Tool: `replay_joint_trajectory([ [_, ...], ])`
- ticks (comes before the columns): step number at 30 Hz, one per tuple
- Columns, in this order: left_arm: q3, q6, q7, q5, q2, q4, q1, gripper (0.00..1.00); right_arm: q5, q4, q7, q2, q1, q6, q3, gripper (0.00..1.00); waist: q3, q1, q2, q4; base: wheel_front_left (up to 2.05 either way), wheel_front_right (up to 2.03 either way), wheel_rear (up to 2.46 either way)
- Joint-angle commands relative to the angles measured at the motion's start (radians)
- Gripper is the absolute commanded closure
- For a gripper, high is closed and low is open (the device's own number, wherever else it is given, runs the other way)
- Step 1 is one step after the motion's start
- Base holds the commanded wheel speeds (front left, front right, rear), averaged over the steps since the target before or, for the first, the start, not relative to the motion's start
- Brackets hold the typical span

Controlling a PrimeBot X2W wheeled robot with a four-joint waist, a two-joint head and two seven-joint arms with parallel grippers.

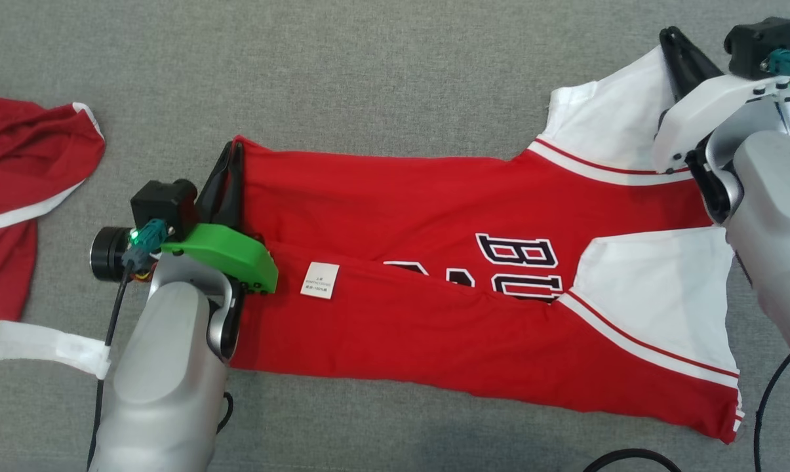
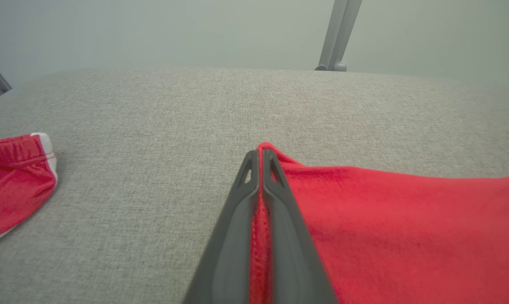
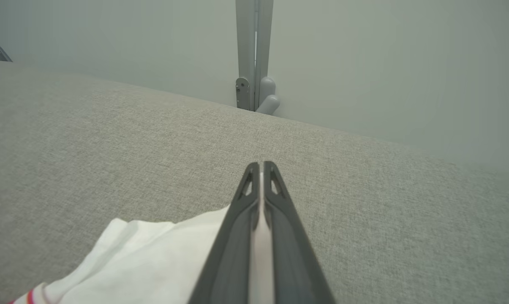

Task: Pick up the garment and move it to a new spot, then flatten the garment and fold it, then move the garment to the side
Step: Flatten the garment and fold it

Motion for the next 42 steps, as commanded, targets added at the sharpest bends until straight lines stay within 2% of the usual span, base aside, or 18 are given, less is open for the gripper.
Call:
replay_joint_trajectory([
  [1,0.018,-0.003,0.0,0.012,0.008,-0.003,0.03,1.0,0.01,-0.017,-0.007,0.014,0.032,-0.002,0.004,1.0,-0.058,0.0,0.0,-0.04,0.0,0.0,0.0],
  [9,0.092,-0.02,0.0,0.038,0.011,-0.042,0.155,1.0,0.042,-0.203,-0.009,-0.007,0.187,-0.002,-0.036,1.0,-0.167,0.0,0.0,-0.109,0.0,0.0,0.0],
  [19,0.152,-0.039,0.0,0.049,0.008,-0.118,0.334,1.0,0.081,-0.455,-0.009,-0.032,0.541,-0.002,-0.145,1.0,-0.26,0.0,0.0,-0.16,0.0,0.0,0.0],
  [25,0.184,-0.043,0.0,0.039,0.007,-0.128,0.411,1.0,0.095,-0.52,-0.009,0.019,0.706,-0.002,-0.179,1.0,-0.278,0.0,0.0,-0.186,0.0,0.0,0.0],
  [32,0.205,-0.046,0.0,0.031,0.005,-0.134,0.488,1.0,0.103,-0.567,-0.009,0.077,0.83,-0.002,-0.206,1.0,-0.308,0.0,0.0,-0.201,0.0,0.0,0.0],
  [42,0.185,-0.044,0.0,0.001,0.005,-0.15,0.558,1.0,0.08,-0.575,-0.009,0.088,0.92,-0.002,-0.257,1.0,-0.343,0.0,0.0,-0.2,0.0,0.0,0.0],
])
